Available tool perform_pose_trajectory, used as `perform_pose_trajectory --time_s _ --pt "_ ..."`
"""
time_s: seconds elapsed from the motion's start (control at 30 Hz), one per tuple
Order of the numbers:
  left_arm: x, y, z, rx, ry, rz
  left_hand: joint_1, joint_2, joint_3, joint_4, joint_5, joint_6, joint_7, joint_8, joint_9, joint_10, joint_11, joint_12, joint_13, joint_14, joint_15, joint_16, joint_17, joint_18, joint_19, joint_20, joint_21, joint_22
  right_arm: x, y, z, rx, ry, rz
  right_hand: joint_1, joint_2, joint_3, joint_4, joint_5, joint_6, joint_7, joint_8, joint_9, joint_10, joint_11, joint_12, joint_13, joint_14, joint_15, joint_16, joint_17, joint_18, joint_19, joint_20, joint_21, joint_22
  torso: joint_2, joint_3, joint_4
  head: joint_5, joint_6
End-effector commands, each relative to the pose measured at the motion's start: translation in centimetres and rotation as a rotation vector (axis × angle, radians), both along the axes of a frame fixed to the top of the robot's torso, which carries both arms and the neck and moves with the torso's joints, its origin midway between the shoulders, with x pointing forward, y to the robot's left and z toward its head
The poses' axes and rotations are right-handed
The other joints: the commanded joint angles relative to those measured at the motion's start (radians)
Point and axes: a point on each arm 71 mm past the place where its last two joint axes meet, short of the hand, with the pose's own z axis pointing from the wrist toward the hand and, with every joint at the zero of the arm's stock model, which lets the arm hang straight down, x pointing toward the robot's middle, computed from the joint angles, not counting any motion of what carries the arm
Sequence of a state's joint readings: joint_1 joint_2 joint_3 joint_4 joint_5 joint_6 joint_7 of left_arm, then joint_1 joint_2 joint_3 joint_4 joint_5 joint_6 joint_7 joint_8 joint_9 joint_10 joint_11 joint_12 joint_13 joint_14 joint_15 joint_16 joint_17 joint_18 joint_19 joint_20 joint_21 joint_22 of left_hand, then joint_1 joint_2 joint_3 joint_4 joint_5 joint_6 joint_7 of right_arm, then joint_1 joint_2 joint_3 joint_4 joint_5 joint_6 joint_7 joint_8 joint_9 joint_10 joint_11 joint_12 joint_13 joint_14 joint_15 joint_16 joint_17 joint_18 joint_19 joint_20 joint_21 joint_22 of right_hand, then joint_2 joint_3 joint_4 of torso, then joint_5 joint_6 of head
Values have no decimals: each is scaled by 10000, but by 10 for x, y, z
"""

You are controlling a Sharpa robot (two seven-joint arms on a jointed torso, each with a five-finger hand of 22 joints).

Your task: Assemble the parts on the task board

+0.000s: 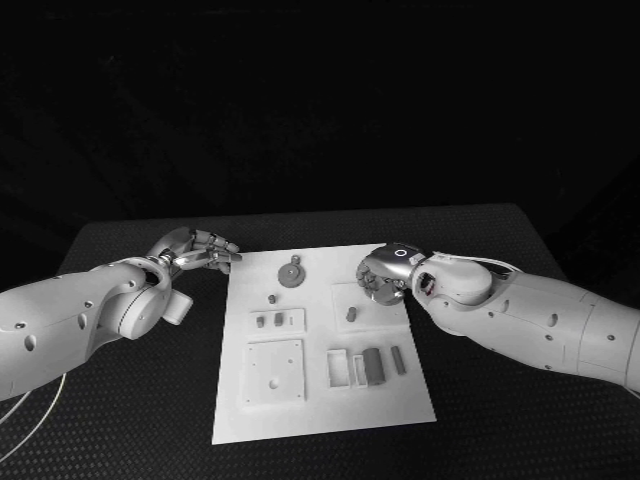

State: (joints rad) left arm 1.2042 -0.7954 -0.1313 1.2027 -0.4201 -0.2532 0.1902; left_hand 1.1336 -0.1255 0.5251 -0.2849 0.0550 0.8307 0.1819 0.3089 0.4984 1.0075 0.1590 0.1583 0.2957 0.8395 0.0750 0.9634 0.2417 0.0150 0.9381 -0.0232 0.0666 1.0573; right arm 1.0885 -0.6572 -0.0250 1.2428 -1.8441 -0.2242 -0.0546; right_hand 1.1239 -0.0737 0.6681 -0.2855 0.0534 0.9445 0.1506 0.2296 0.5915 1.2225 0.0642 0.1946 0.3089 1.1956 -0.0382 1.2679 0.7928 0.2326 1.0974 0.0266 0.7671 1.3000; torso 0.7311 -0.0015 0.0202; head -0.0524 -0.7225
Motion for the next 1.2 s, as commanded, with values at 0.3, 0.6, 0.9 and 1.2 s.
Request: perform_pose_trajectory --time_s 0.3,0.6,0.9,1.2 --pt "0 -3 1 -95 -29 -144 11 121 -83 -12 -26 11 43 44 9 -73 10 90 -32 118 10 -31 54 30 102 15 32 -35 -6 1 -13 -672 44 101 -5 -12 160 -11 -33 221 -71 167 32 220 -39 -5 74 58 -113 57 17 292 104 -74 89 29 2 -8 11 -16 -11" --pt "0 -4 1 -91 -46 -138 18 129 -89 -11 -26 19 40 49 10 -74 8 119 -49 169 -12 -16 93 37 152 -1 43 -52 -5 2 -10 -820 -522 -26 295 241 264 -68 -32 694 -284 494 239 736 -287 227 360 397 -357 253 130 292 418 -279 301 143 2 -7 14 -28 -20" --pt "1 -3 1 -77 -47 -111 20 132 -95 -11 -26 19 40 48 9 -79 8 135 -62 197 -25 -9 117 38 180 -10 47 -61 -6 3 -8 -661 -882 -77 294 199 272 -68 -32 827 -346 586 325 900 -363 279 491 523 -434 349 211 292 549 -365 406 198 0 3 -4 -2 -9" --pt "1 -2 1 -66 -54 -90 18 137 -101 -9 -26 18 41 48 8 -86 8 146 -73 218 -35 -4 137 38 201 -18 50 -68 -6 4 -3 -269 -1309 -114 255 140 280 -68 -31 907 -386 648 397 1006 -419 313 581 552 -492 354 242 292 598 -401 436 208 2 9 0 0 -2"
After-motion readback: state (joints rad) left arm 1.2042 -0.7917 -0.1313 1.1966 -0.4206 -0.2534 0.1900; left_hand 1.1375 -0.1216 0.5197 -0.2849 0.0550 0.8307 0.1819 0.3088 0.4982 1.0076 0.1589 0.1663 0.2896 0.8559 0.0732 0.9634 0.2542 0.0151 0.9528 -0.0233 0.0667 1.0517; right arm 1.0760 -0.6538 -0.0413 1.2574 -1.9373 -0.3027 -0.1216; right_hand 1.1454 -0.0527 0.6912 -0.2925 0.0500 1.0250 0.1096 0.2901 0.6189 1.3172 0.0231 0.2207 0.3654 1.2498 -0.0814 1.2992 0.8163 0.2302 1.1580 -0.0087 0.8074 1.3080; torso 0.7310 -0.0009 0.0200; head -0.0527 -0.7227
